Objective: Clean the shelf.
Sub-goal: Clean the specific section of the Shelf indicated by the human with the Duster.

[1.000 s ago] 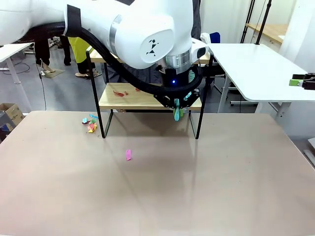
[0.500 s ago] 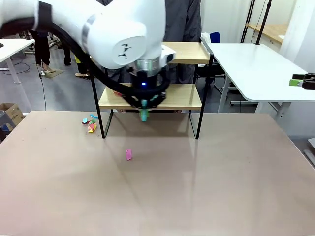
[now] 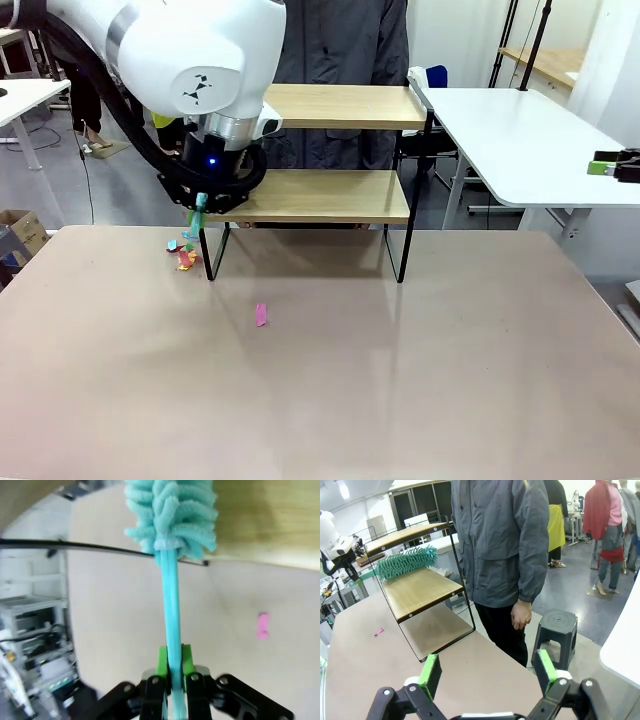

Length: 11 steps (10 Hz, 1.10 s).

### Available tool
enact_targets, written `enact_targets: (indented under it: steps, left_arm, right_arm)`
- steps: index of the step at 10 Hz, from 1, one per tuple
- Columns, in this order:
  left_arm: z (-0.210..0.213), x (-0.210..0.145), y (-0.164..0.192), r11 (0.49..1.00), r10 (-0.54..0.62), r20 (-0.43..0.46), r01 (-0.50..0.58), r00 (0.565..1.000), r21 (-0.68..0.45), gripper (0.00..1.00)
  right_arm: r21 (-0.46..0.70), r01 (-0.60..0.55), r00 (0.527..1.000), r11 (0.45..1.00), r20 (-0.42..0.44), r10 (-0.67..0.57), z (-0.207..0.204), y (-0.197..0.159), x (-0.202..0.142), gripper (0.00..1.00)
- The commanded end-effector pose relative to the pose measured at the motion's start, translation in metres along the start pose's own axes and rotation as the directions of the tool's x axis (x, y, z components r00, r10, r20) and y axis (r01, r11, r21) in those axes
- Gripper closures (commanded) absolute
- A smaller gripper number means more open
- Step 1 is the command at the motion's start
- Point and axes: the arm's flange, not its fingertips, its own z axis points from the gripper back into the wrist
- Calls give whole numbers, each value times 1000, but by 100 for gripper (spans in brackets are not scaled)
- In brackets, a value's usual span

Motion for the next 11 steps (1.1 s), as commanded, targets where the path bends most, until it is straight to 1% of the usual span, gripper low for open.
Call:
enact_targets:
  steps: [1, 2, 3, 4, 5, 6, 8, 9, 10, 11]
  left_arm:
    - [17, -5, -4, 999, 45, 70, -46, 997, 20, 87]
    - [0, 0, 0, 1000, 0, 0, 0, 1000, 0, 87]
    - [0, 0, 0, 1000, 0, 0, 0, 1000, 0, 87]
    - [9, -3, -5, 1000, -6, 25, 6, 1000, 3, 87]
    - [20, -4, 4, 989, -38, 44, 44, 998, -139, 87]
    - [31, -5, 15, 962, -98, 79, 114, 992, -248, 87]
    - [39, -4, 42, 880, -225, 153, 269, 962, -392, 87]
    - [41, -7, 59, 837, -272, 192, 330, 943, -436, 87]
    - [44, -7, 77, 791, -338, 234, 410, 912, -455, 87]
    - [47, -10, 93, 732, -416, 276, 499, 867, -464, 87]
  right_arm:
    - [1, -5, 1000, 1000, -9, 5, -1, 2, 2, 0]
    - [1, -5, 1000, 1000, -9, 5, -1, 2, 2, 0]
    - [1, -5, 1000, 1000, -9, 5, -1, 2, 2, 0]
    - [1, -5, 1000, 1000, -9, 5, -1, 2, 2, 0]
    - [1, -5, 1000, 1000, -9, 5, -1, 2, 2, 0]
    - [1, -5, 1000, 1000, -9, 5, -1, 2, 2, 0]
    - [1, -5, 1000, 1000, -9, 5, -1, 2, 2, 0]
    - [1, -5, 1000, 1000, -9, 5, -1, 2, 2, 0]
    - [1, -5, 1000, 1000, -9, 5, -1, 2, 2, 0]
    - [1, -5, 1000, 1000, -9, 5, -1, 2, 2, 0]
